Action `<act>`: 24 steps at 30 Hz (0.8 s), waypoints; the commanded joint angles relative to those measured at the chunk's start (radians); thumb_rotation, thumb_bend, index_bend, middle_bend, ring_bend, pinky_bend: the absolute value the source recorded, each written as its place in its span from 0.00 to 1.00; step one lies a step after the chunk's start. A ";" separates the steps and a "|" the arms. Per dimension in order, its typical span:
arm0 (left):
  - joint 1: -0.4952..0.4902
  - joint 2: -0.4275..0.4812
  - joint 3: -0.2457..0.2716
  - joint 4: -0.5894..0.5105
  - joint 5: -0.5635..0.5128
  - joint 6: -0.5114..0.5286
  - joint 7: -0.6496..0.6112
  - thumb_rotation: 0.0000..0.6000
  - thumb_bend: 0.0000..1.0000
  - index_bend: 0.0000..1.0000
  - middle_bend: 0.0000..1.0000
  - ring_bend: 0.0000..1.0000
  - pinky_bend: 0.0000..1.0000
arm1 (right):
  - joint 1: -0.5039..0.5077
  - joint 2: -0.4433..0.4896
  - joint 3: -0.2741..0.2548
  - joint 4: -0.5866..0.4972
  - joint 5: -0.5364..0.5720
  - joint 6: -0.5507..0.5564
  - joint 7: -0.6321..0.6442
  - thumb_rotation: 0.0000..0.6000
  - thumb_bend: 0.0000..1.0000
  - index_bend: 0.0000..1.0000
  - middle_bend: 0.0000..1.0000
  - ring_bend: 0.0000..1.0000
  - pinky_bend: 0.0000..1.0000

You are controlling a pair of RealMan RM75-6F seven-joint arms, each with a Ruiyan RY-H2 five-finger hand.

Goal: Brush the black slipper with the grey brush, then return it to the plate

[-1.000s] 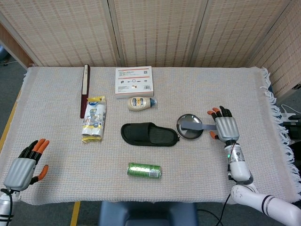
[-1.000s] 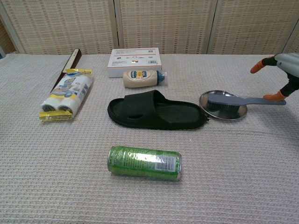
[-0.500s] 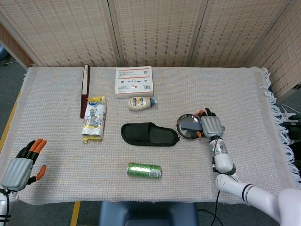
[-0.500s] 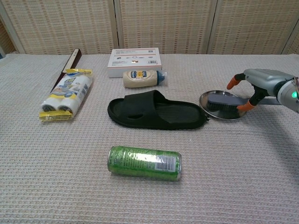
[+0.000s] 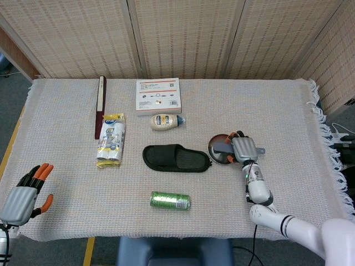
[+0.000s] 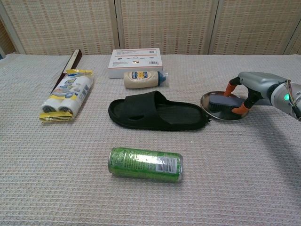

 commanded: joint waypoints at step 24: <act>0.000 0.005 0.001 -0.001 0.005 0.004 -0.014 1.00 0.46 0.00 0.00 0.00 0.17 | 0.025 -0.042 -0.026 0.032 -0.031 0.062 0.005 1.00 0.19 0.70 0.46 0.37 0.58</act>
